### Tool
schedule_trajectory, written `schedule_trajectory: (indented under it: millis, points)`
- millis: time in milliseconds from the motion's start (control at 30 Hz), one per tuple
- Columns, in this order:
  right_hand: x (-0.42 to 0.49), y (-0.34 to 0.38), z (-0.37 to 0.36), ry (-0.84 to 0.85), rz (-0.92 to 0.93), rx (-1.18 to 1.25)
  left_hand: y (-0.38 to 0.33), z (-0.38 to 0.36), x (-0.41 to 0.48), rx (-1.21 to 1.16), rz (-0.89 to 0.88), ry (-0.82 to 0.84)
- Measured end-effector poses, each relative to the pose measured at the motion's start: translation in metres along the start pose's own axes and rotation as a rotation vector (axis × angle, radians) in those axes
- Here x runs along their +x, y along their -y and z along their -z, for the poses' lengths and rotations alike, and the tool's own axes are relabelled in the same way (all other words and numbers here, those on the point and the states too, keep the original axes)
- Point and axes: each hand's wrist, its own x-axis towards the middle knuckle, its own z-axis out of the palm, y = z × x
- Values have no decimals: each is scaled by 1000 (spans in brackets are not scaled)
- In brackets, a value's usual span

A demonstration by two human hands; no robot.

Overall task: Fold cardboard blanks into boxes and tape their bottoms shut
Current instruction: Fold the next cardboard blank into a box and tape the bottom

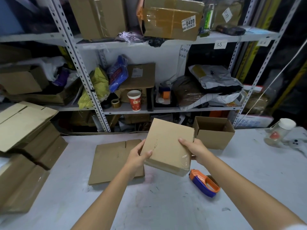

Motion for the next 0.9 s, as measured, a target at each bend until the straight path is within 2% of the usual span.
schedule_trajectory:
  millis: [167,267,367,433,567,733,900]
  points:
    - [-8,-8,1,-2,196,56,-3,4,5,66,30,92]
    - [-12,-20,2,43,397,-71,-23,3,13,57,173,109]
    - [-19,-31,2,61,463,-233,-39,-1,22,-61,276,16]
    - [-22,-37,3,46,460,-249,-39,-7,25,-69,275,-20]
    - [-26,-41,14,-27,361,-155,-29,-25,28,-81,268,35]
    - [-31,-37,36,-189,296,-156,-24,-58,44,-103,205,176]
    - [-22,-47,90,-289,211,-222,-28,-108,68,0,139,276]
